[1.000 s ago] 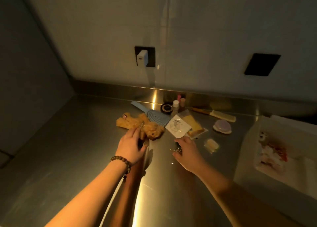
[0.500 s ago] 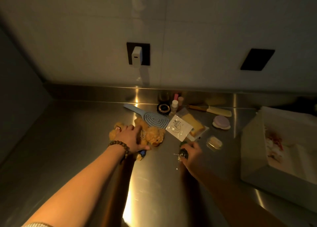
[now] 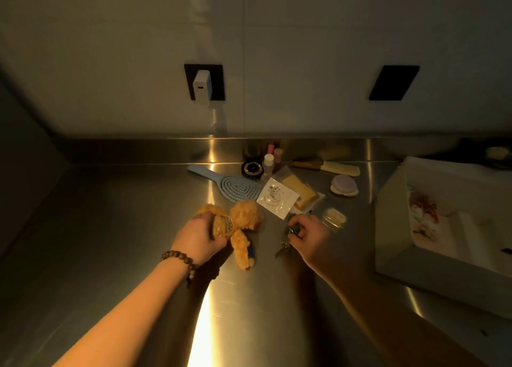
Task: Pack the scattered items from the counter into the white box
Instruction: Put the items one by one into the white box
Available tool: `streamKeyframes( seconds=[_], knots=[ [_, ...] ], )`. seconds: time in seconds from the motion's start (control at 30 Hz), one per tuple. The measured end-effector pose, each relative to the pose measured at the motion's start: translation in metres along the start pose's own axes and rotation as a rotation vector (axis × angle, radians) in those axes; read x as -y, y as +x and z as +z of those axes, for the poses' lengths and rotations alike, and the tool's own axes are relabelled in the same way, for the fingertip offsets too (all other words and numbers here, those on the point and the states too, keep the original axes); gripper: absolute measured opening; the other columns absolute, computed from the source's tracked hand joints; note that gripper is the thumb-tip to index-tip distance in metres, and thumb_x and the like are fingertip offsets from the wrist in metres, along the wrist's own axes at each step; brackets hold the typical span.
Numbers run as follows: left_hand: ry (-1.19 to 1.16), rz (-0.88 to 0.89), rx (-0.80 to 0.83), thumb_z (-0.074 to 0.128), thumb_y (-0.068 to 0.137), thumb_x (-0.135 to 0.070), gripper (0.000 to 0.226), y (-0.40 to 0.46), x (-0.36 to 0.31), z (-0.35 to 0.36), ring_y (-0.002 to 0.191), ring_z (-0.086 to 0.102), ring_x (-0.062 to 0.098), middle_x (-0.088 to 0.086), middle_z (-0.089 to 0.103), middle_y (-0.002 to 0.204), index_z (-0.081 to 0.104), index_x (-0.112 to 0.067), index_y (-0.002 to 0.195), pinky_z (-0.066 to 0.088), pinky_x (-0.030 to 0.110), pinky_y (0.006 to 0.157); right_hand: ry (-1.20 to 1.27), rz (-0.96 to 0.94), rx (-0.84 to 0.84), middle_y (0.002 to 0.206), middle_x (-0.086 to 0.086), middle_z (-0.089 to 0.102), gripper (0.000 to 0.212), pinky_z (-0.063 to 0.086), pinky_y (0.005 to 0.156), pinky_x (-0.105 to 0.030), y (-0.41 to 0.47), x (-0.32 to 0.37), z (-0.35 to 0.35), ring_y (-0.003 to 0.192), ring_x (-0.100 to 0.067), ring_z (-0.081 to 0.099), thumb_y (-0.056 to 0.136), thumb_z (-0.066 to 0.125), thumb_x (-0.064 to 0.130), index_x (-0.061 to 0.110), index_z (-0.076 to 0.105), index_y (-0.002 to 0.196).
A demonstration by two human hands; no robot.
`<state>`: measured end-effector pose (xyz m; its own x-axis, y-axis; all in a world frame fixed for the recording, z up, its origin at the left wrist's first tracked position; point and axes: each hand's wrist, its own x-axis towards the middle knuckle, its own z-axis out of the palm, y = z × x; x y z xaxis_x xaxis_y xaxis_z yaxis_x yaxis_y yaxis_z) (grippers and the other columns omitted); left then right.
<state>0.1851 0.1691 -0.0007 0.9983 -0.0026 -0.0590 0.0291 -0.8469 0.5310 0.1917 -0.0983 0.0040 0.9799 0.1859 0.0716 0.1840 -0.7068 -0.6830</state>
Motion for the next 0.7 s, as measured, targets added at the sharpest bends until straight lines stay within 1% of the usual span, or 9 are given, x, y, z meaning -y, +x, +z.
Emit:
streamKeyframes(
  seconds=[0.1, 0.2, 0.27, 0.33, 0.43, 0.5, 0.53, 0.6, 0.7],
  knots=[
    [-0.192, 0.048, -0.1, 0.067, 0.072, -0.043, 0.041, 0.005, -0.039, -0.012, 0.079, 0.06, 0.011, -0.005, 0.06, 0.092, 0.053, -0.025, 0.106, 0.055, 0.035, 0.07, 0.089, 0.034, -0.09, 0.082, 0.012, 0.051, 0.02, 0.045, 0.058, -0.013, 0.0, 0.011, -0.033, 0.064, -0.001, 0.053, 0.082, 0.068, 0.01, 0.021, 0.062, 0.097],
    [-0.287, 0.132, -0.163, 0.068, 0.073, -0.04, 0.039, 0.015, -0.087, -0.017, 0.082, 0.06, 0.01, -0.006, 0.06, 0.094, 0.052, -0.028, 0.106, 0.053, 0.032, 0.07, 0.243, 0.027, -0.192, 0.088, 0.004, 0.059, 0.022, 0.049, 0.063, -0.014, -0.002, 0.018, -0.085, 0.07, 0.0, 0.059, 0.081, 0.068, 0.007, 0.022, 0.061, 0.096],
    [-0.284, 0.174, -0.193, 0.07, 0.074, -0.04, 0.04, 0.022, -0.121, -0.013, 0.083, 0.06, 0.011, -0.004, 0.061, 0.095, 0.054, -0.026, 0.108, 0.054, 0.034, 0.07, 0.242, 0.055, -0.274, 0.092, 0.004, 0.06, 0.024, 0.05, 0.066, -0.015, -0.004, 0.014, -0.127, 0.075, -0.002, 0.061, 0.082, 0.068, 0.008, 0.024, 0.061, 0.098],
    [-0.281, 0.22, -0.212, 0.07, 0.075, -0.041, 0.043, 0.03, -0.155, -0.007, 0.085, 0.06, 0.012, -0.005, 0.062, 0.097, 0.054, -0.025, 0.112, 0.053, 0.034, 0.071, 0.201, 0.09, -0.346, 0.087, 0.012, 0.06, 0.025, 0.046, 0.062, -0.006, -0.008, 0.003, -0.17, 0.075, 0.006, 0.059, 0.082, 0.068, 0.011, 0.029, 0.06, 0.096],
    [-0.27, 0.276, -0.216, 0.07, 0.072, -0.044, 0.045, 0.04, -0.207, 0.007, 0.086, 0.059, 0.015, -0.005, 0.061, 0.096, 0.055, -0.025, 0.11, 0.052, 0.033, 0.071, 0.128, 0.141, -0.427, 0.081, 0.017, 0.059, 0.021, 0.038, 0.055, 0.002, -0.019, -0.031, -0.229, 0.07, 0.017, 0.055, 0.082, 0.069, 0.012, 0.026, 0.062, 0.097],
    [-0.279, 0.271, -0.211, 0.068, 0.07, -0.047, 0.044, 0.045, -0.238, 0.02, 0.082, 0.057, 0.013, -0.01, 0.056, 0.089, 0.055, -0.024, 0.105, 0.05, 0.031, 0.067, 0.033, 0.194, -0.43, 0.081, 0.014, 0.059, 0.019, 0.039, 0.054, -0.003, -0.024, -0.063, -0.262, 0.067, 0.009, 0.057, 0.083, 0.07, 0.016, 0.025, 0.062, 0.097],
    [-0.283, 0.264, -0.212, 0.068, 0.07, -0.047, 0.044, 0.047, -0.253, 0.028, 0.081, 0.057, 0.014, -0.011, 0.055, 0.088, 0.055, -0.023, 0.105, 0.05, 0.031, 0.067, -0.011, 0.222, -0.421, 0.083, 0.01, 0.06, 0.018, 0.039, 0.058, -0.007, -0.025, -0.081, -0.275, 0.068, 0.004, 0.057, 0.083, 0.07, 0.019, 0.025, 0.062, 0.098],
    [-0.272, 0.249, -0.228, 0.069, 0.072, -0.043, 0.043, 0.049, -0.28, 0.045, 0.081, 0.058, 0.018, -0.005, 0.059, 0.09, 0.056, -0.02, 0.106, 0.051, 0.034, 0.068, -0.06, 0.264, -0.384, 0.087, 0.009, 0.06, 0.018, 0.039, 0.061, -0.011, -0.028, -0.118, -0.295, 0.071, 0.002, 0.054, 0.083, 0.07, 0.023, 0.027, 0.062, 0.099],
    [-0.255, 0.207, -0.273, 0.069, 0.071, -0.044, 0.048, 0.051, -0.312, 0.069, 0.078, 0.056, 0.015, -0.005, 0.057, 0.09, 0.056, -0.019, 0.11, 0.045, 0.03, 0.065, -0.079, 0.303, -0.318, 0.081, 0.015, 0.059, 0.016, 0.04, 0.046, -0.006, -0.028, -0.17, -0.31, 0.065, 0.005, 0.055, 0.082, 0.07, 0.029, 0.034, 0.06, 0.094]
  ],
)
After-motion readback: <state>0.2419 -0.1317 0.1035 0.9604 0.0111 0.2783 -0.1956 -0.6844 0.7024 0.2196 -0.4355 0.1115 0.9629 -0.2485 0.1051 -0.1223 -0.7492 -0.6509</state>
